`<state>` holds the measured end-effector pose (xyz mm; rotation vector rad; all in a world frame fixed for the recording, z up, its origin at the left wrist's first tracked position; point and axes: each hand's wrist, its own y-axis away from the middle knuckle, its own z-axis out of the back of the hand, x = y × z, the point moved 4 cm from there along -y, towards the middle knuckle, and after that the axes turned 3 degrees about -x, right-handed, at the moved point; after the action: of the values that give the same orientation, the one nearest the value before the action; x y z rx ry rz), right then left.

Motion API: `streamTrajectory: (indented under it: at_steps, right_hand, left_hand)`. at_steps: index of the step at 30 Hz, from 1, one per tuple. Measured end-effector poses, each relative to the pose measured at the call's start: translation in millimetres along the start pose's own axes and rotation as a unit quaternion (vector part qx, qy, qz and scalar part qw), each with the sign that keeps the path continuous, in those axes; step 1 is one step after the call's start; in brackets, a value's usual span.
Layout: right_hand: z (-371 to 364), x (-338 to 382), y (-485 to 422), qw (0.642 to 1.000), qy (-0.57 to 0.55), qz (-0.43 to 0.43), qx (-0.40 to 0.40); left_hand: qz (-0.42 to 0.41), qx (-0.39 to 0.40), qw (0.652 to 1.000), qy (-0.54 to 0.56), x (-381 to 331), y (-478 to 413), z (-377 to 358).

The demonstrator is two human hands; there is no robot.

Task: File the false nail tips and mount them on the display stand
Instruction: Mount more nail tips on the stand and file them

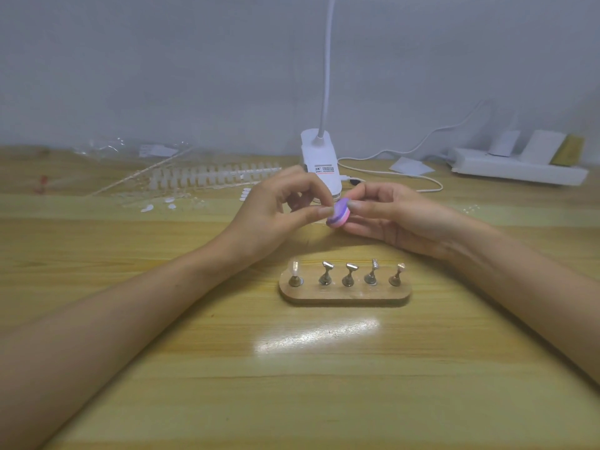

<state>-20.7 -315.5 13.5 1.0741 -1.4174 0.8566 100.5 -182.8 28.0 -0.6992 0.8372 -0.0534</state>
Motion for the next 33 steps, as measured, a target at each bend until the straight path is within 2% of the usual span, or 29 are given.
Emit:
streamTrajectory:
  at_steps: [2,4,6,8,11,14,18,22,27,31,33]
  right_hand:
    - [-1.6,-0.3,1.7,1.0,0.017,0.002,0.022]
    - [-5.4,-0.4,3.8,0.999,0.031,0.012,0.037]
    - [-3.0,-0.9,2.6,1.0,0.011,0.023,-0.007]
    - [0.6,0.0,2.3,0.999,-0.013,0.03,-0.039]
    - [-5.7,-0.6,2.7,0.999,0.037,0.024,0.014]
    - [0.4,-1.0,1.2,0.998,-0.005,0.032,-0.046]
    - [-5.9,-3.4,3.6,0.998,0.05,0.034,0.014]
    - [2.7,-3.9,1.9,0.994,-0.021,0.07,-0.082]
    - [-4.5,-3.0,5.7,0.998,0.028,0.054,-0.004]
    - [2.0,-2.3,3.3,0.994,-0.045,0.072,-0.062]
    - [0.2,-2.9,3.1,0.997,-0.016,0.068,-0.038]
  left_hand:
    - [0.015,-0.024,1.0,0.009,3.0,-1.0,2.3]
    - [0.011,-0.009,1.0,-0.003,2.3,-1.1,0.6]
    - [0.002,0.015,1.0,-0.01,1.0,-0.7,-1.8]
    - [0.006,0.006,1.0,-0.006,2.2,-0.8,-0.8]
    - [0.023,-0.012,1.0,-0.004,5.4,-1.2,1.2]
    - [0.007,0.002,1.0,-0.009,3.1,-0.4,-1.3]
    - [0.03,-0.022,0.999,-0.004,6.7,-1.2,2.2]
    - [0.025,-0.016,1.0,0.009,4.9,-1.4,1.5]
    - [0.016,-0.024,1.0,-0.006,1.6,-1.0,1.2]
    - [0.008,-0.027,1.0,-0.009,0.4,-0.9,1.8]
    - [0.015,-0.039,0.999,0.0,0.4,-1.1,3.0]
